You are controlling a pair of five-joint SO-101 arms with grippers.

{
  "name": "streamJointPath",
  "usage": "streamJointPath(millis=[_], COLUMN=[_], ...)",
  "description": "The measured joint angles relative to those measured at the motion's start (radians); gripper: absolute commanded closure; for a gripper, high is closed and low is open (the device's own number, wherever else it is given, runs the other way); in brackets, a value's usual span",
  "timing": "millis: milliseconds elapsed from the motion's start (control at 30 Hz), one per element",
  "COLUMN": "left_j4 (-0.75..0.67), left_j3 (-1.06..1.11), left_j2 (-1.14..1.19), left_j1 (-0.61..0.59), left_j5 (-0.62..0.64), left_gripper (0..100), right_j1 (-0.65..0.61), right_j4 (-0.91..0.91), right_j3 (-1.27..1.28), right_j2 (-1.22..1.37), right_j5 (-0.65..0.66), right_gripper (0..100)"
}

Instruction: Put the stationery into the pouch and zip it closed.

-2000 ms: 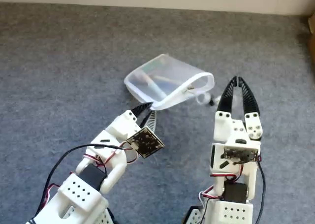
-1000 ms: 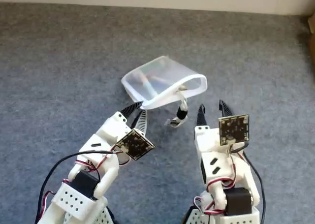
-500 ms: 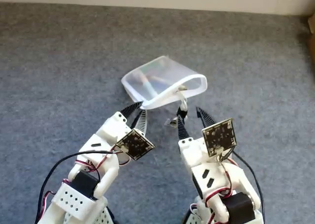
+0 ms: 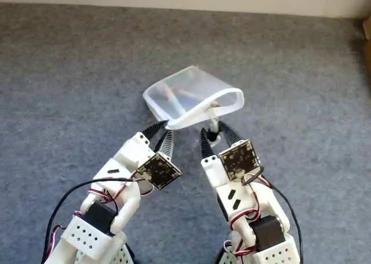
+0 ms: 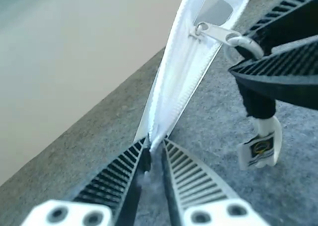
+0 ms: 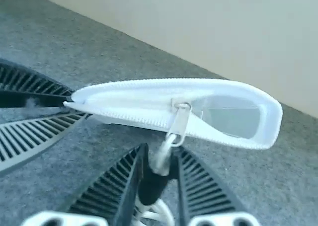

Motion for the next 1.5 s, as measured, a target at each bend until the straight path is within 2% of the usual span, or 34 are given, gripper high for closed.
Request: streamJointPath(millis=[100,333,533,667,733,1000,1300,1500], left_j4=[0.000,0.000,0.000,0.000,0.000,-0.052,-0.083,-0.087], left_j3=[0.000,0.000,0.000,0.000,0.000,0.000,0.000,0.034], left_j2=[0.000,0.000,0.000,-0.002,-0.002,-0.002,-0.002,-0.002], left_j1=[0.000,0.000,0.000,-0.005,-0.006,-0.003,0.017,0.074], left_j5=[0.000,0.000,0.000,0.110,0.147,0.160,0.160,0.083], left_gripper=[99,99,85,82,81,81,84,89], right_j1=[0.003,0.071,0.072,0.072,0.072,0.072,0.029,0.021], right_j4=[-0.002,-0.002,-0.002,-0.002,-0.002,0.003,0.141,0.146], right_j3=[0.000,0.000,0.000,0.000,0.000,0.000,-0.031,-0.031], right_j2=[-0.002,-0.002,-0.002,-0.002,-0.002,-0.002,-0.012,-0.005], right_j5=[0.048,0.060,0.068,0.069,0.069,0.069,0.150,0.160], right_gripper=[99.2,99.2,99.2,99.2,99.2,99.3,99.3,99.3])
